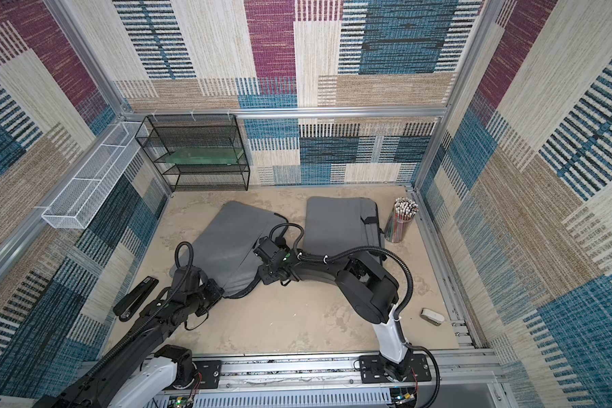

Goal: Open the zippered laptop bag and take out the laptop
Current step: Unzip the zipper on the zippered laptop bag.

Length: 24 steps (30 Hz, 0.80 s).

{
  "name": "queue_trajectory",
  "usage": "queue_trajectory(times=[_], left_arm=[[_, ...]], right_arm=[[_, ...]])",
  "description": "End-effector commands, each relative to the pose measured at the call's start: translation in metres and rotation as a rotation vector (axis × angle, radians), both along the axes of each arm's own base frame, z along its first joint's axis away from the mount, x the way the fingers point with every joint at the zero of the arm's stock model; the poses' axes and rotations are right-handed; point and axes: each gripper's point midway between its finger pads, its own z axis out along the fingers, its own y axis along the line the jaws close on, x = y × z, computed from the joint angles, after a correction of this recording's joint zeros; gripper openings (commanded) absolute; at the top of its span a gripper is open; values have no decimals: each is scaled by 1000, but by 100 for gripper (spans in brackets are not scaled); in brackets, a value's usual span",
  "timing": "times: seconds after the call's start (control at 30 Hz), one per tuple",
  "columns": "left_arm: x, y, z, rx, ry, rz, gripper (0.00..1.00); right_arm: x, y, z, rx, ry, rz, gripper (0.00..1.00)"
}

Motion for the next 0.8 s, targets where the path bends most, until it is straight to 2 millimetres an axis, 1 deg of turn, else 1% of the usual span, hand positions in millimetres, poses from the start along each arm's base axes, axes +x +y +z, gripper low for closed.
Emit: queue_trajectory(times=[0.0,0.37,0.6,0.77], left_arm=[[-13,44,-12,201,58,119,0],[-10,45,-12,184,46,147,0],[-6,52,-8,201,29,167,0],[-3,60,-4,222,21,188,0]], right_arm=[[14,-65,-11,-252,-52,-155,0],[14,-61,-10,-228,-47,-150,0],[15,-64,-6,-225,-52,-157,0],[16,-66,-4,-218,-57,-160,0]])
